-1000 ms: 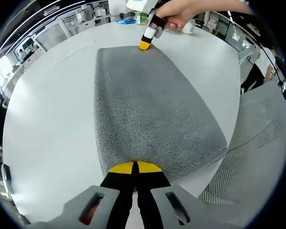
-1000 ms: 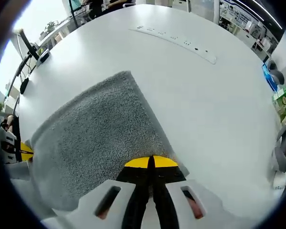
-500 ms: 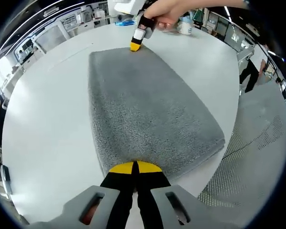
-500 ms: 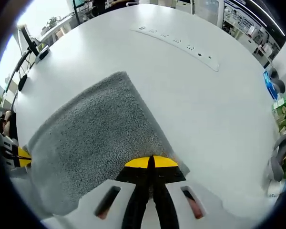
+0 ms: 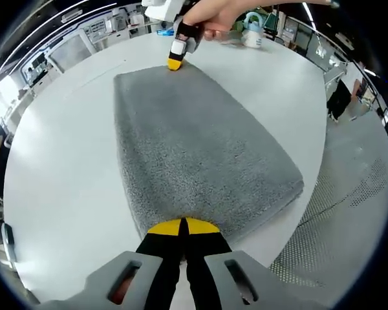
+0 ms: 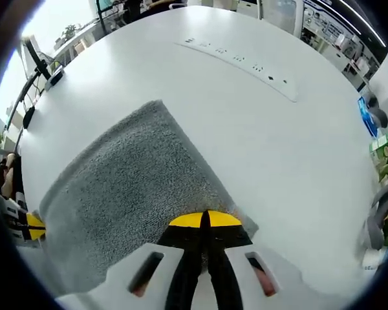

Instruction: Fold the towel on the table until its edges align and the towel forms a compact rectangular stack.

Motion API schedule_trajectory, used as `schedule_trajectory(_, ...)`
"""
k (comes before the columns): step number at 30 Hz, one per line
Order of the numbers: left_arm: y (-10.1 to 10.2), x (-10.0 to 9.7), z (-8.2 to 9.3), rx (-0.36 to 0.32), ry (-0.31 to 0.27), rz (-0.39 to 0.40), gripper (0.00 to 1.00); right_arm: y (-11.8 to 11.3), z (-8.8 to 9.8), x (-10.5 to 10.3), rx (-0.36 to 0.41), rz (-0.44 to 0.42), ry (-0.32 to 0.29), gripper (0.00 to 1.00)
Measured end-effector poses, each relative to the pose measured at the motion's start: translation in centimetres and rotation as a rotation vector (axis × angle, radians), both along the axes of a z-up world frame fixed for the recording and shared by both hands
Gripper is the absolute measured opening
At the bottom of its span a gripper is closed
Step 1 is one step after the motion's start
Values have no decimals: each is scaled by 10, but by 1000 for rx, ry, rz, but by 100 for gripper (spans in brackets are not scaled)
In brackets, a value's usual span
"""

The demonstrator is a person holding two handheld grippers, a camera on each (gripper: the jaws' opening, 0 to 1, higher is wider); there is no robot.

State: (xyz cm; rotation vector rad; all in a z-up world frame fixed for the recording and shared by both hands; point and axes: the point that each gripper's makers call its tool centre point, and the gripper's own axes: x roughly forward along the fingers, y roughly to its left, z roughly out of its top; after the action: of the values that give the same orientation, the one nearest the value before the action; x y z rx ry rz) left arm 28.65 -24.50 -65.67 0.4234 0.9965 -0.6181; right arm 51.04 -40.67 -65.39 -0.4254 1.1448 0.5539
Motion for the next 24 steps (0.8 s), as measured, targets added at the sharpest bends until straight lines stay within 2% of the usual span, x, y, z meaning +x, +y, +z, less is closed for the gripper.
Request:
schedule_trajectory(8, -5, 0, 1, -17, 6, 0, 1, 3, 0, 7, 4, 12, -6, 0)
schedule_trajectory(24, -29, -1, 0, -29, 20, -72, 1, 8, 0, 23, -3, 40, -28, 0)
